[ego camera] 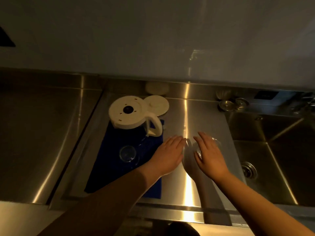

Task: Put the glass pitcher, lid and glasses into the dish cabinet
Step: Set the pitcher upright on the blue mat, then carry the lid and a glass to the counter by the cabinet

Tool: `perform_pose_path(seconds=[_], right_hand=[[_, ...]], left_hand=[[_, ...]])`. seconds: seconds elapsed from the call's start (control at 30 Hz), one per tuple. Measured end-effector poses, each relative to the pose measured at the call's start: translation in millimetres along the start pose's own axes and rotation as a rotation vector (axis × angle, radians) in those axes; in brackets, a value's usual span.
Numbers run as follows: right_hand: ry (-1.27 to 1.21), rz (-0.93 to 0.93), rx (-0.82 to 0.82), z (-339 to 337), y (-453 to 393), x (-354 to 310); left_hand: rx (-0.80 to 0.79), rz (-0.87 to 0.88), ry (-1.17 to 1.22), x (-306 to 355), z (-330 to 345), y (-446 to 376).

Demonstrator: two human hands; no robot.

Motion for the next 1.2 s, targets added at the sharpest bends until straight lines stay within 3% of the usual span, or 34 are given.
perform_pose_path(seconds=[0.2,0.37,0.63,0.87,0.93,1.2], right_hand=[[0.014,0.075,-0.148,2.9,-16.3,56.1],[-0.050,-0.014,-0.241,9.6,-27.1,66.2],[-0.084,-0.105,-0.217,11.4,-66.8,65.0],[-0.083,-0.084,-0.175,24.9,-111.7,60.9],[-0.092,-0.082,-0.158,28.7,-121.6,60.1],[-0.119,-0.154,-0.069,45.7,-155.2,56.6]], left_hand=[[-0.089,-0.028,-0.062,12.5,18.6,-58.1],[-0.197,-0.116,-0.092,13.1,36.0,-89.8],[0.026,-0.163,-0.055,-17.2,38.7,-103.7],[-0.094,-0.316,-0.069,-85.3,44.5,-128.5],[-0.173,-0.389,-0.091,-105.1,49.0,-135.1],[-0.247,-0.745,-0.030,-172.2,67.3,-159.8]])
Point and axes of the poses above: each hand's wrist, its own y-axis away from the middle knuckle, its own z-axis out of the palm, x = y × z, the point moved 3 cm from there along -y, towards the middle knuckle, and after that the axes turned 11 degrees about z, right-handed, at the moved point
